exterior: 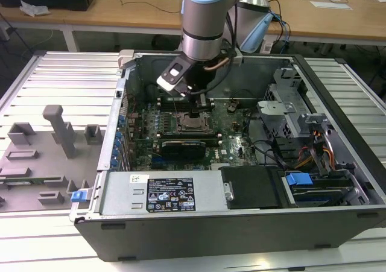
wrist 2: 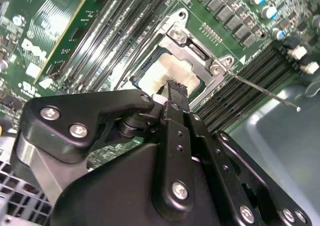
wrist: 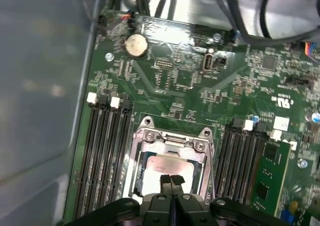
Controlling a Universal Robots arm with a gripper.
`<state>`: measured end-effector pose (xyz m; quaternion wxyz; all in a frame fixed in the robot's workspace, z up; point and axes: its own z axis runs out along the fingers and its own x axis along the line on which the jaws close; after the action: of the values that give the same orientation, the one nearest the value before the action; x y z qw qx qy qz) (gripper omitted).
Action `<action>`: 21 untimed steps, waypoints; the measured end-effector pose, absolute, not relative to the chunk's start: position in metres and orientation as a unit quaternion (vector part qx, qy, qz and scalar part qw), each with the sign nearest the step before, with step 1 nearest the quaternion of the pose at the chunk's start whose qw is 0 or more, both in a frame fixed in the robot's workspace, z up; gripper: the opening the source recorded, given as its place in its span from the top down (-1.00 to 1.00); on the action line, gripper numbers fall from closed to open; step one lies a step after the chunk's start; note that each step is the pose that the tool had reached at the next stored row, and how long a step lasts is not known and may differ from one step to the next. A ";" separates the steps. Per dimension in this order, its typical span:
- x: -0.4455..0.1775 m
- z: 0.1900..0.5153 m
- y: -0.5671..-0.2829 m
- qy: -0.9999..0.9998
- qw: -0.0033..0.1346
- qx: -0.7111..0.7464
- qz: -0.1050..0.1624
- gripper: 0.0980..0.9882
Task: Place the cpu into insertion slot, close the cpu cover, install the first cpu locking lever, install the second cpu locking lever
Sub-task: 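Close the cpu cover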
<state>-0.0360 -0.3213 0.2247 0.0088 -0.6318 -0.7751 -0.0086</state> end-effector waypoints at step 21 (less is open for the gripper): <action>-0.036 0.224 -0.321 -0.888 0.001 -0.460 0.004 0.98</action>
<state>-0.0360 -0.3213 0.2244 0.0014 -0.4602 -0.8878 0.0040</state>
